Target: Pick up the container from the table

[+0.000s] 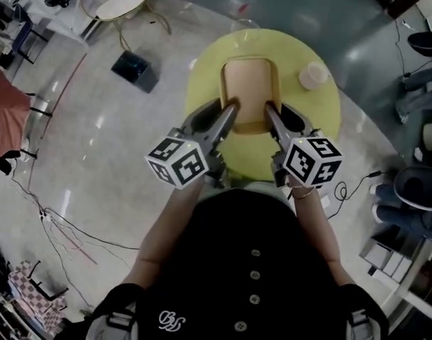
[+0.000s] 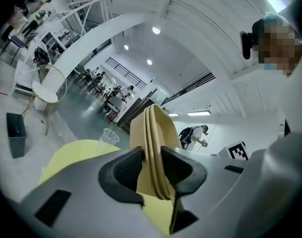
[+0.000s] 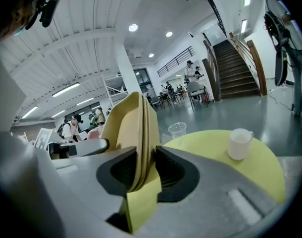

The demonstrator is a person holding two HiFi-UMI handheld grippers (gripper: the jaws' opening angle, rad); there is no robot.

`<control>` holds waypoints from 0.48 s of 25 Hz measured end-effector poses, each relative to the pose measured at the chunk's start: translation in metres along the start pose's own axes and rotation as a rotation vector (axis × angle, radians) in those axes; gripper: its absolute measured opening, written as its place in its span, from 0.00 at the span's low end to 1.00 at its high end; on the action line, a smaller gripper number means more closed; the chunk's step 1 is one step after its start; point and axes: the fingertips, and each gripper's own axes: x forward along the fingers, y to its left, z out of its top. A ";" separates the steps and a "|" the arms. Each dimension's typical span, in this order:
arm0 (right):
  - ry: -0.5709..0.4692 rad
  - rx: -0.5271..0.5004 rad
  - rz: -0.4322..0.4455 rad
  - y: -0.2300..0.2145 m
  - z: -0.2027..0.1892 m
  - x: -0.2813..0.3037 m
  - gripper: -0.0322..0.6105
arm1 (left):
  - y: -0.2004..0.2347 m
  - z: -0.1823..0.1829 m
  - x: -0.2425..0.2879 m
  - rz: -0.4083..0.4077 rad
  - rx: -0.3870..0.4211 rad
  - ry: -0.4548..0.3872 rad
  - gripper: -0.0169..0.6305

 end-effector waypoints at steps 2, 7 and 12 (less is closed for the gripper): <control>-0.009 -0.025 0.011 0.005 0.007 -0.001 0.17 | -0.005 0.009 -0.002 -0.009 0.012 -0.022 0.21; -0.040 -0.080 0.019 0.012 0.023 -0.003 0.16 | -0.012 0.022 -0.003 -0.019 0.051 -0.057 0.21; -0.084 -0.124 0.017 0.017 0.040 -0.009 0.16 | -0.022 0.035 -0.003 -0.036 0.105 -0.068 0.21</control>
